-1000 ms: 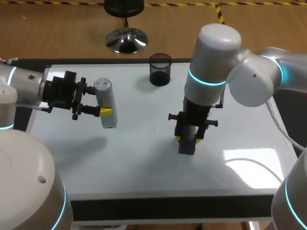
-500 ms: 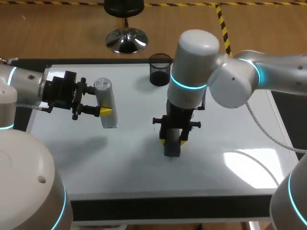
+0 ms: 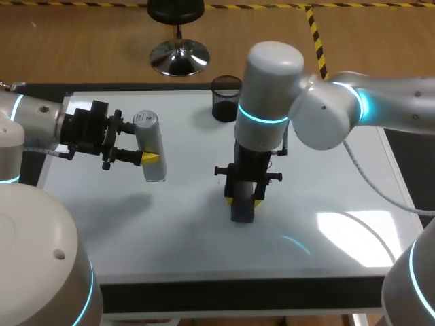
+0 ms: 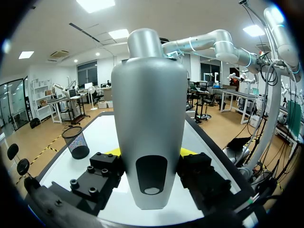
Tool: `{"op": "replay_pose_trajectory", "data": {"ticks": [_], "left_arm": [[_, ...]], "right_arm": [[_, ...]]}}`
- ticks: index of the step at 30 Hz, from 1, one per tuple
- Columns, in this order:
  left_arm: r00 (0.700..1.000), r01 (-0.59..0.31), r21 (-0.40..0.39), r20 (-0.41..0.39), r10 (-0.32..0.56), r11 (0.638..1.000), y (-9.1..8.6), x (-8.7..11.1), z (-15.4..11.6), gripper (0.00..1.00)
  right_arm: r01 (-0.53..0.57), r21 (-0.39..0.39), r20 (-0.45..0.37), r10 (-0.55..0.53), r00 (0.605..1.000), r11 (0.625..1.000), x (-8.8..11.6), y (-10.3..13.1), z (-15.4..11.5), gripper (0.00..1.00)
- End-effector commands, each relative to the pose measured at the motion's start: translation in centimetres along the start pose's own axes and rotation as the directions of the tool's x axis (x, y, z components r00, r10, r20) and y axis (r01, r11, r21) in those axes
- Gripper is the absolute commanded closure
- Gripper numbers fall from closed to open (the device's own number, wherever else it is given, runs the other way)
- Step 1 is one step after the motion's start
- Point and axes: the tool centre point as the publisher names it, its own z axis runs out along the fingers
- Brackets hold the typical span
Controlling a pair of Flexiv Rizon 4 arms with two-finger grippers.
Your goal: Pick up the inspection probe, press it on each red-marked spot on the whiteboard one by one, put down the probe, pick up the eraser, and wipe off all the red marks.
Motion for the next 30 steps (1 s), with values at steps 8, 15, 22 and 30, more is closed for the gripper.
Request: {"op": "replay_pose_trajectory", "data": {"ticks": [8,15,22,30], "left_arm": [[1.0,-0.001,0.001,-0.001,0.001,1.0,0.0,-0.1,0.0,1.0],[1.0,-0.001,0.001,-0.001,0.001,1.0,0.0,-0.1,0.0,1.0],[1.0,-0.001,0.001,-0.001,0.001,1.0,0.0,-0.1,0.0,1.0],[1.0,-0.001,0.001,-0.001,0.001,1.0,0.0,-0.1,0.0,1.0]], "right_arm": [[-0.011,-0.027,-0.036,0.01,0.999,1.0,-3.9,-0.8,1.1,1.0],[-0.075,-0.016,-0.039,0.075,0.996,0.997,-6.5,-1.0,0.4,1.0],[-0.11,0.004,-0.046,0.11,0.993,0.994,-9.6,-1.1,-0.2,1.0],[-0.102,-0.068,-0.051,0.098,0.994,0.993,-11.0,-0.7,-2.2,1.0]]}}
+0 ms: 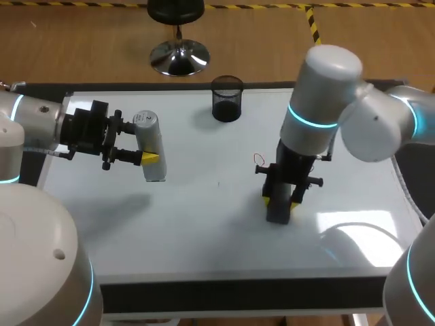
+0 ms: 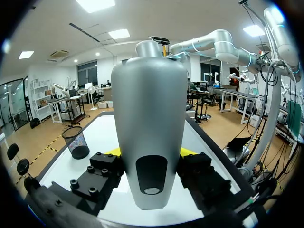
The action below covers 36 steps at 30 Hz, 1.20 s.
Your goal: Pick up the inspection probe, press it on each red-marked spot on the whiteboard one by one, put down the probe, pick up the eraser, and wipe off all the red marks.
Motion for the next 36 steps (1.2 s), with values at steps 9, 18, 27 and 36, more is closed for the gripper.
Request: {"op": "replay_pose_trajectory", "data": {"ticks": [9,18,27,36], "left_arm": [[1.0,-0.001,0.001,-0.001,0.001,1.0,0.0,-0.1,0.0,1.0],[1.0,-0.001,0.001,-0.001,0.001,1.0,0.0,-0.1,0.0,1.0],[1.0,-0.001,0.001,-0.001,0.001,1.0,0.0,-0.1,0.0,1.0],[1.0,-0.001,0.001,-0.001,0.001,1.0,0.0,-0.1,0.0,1.0]], "right_arm": [[0.011,-0.012,0.039,-0.011,0.999,1.0,-5.3,1.0,-3.3,1.0],[0.037,0.0,0.063,-0.037,0.997,0.999,-7.5,2.7,-4.0,1.0],[0.029,-0.041,0.073,-0.026,0.997,0.999,-10.2,3.7,-5.6,1.0],[0.031,-0.041,0.088,-0.028,0.996,0.999,-10.4,3.8,-6.0,1.0]]}}
